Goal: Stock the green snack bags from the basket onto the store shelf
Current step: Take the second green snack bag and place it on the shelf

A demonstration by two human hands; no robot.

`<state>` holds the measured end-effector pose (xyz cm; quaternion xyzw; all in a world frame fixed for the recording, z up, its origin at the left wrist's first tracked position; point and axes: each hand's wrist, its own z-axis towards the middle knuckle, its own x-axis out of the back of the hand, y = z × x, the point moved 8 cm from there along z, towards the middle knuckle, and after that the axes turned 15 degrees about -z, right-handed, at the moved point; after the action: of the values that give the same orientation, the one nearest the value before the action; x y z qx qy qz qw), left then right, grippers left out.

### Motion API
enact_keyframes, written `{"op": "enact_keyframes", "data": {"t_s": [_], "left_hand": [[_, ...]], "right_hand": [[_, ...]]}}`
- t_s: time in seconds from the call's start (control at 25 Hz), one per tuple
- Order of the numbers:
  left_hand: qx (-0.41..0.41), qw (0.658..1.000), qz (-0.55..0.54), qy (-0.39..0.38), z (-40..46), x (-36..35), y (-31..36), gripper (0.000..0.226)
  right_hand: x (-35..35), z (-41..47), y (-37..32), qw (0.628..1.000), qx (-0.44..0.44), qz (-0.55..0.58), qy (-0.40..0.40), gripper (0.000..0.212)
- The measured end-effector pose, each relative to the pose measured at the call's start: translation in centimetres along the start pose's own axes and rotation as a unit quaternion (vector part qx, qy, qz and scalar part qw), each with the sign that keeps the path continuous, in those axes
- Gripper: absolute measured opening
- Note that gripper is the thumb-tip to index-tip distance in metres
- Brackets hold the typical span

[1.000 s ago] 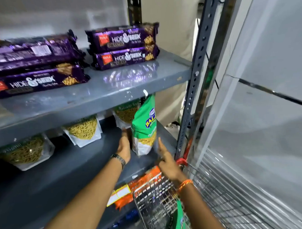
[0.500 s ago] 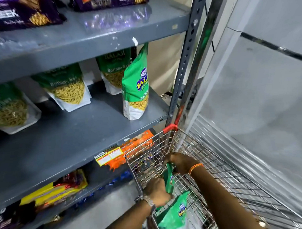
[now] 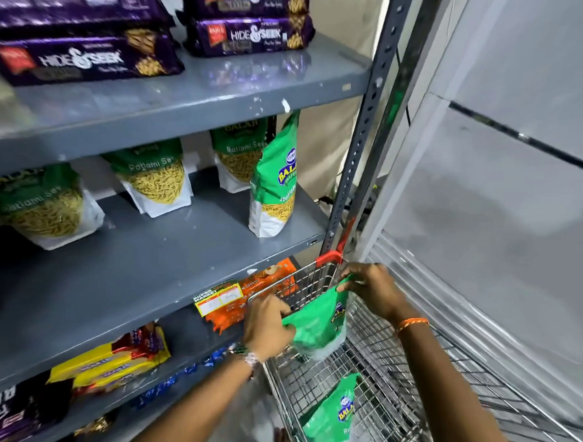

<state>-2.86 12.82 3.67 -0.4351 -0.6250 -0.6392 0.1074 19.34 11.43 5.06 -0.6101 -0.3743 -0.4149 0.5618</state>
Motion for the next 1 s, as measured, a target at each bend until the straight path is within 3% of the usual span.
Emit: {"op": "enact_keyframes", "data": {"t_s": [0.16, 0.32, 0.48, 0.6, 0.88, 1.0], "left_hand": [[-0.082, 0.984, -0.108, 0.118, -2.7, 10.4, 1.6, 0.014], [-0.102, 0.952, -0.198, 0.211, -4.0, 19.4, 0.5, 0.025], [-0.098, 0.904, -0.331, 0.253, -4.5, 26.4, -1.7, 0.002], [-0.125, 0.878, -0.384, 0.257, -4.2, 29.8, -2.6, 0.031], [-0.068, 0.846, -0.429, 0.308, -1.4, 32.8, -6.8, 0.02], [-0.06, 0.824, -0.448, 0.341, -0.3, 32.7, -8.1, 0.023]], "right_hand": [[7.3, 0.6, -5.6, 0.994, 0.054, -0.025, 0.091, 0.02], [11.7, 3.1, -12.9, 0.98, 0.096, 0.042, 0.169, 0.021], [12.8, 5.5, -20.2, 0.955, 0.117, 0.132, 0.239, 0.019], [12.9, 6.9, -24.1, 0.936, 0.123, 0.148, 0.296, 0.015], [9.6, 11.5, -27.6, 0.949, 0.079, 0.153, 0.264, 0.015], [7.9, 13.3, -26.4, 0.95, 0.061, 0.221, 0.21, 0.036]]}}
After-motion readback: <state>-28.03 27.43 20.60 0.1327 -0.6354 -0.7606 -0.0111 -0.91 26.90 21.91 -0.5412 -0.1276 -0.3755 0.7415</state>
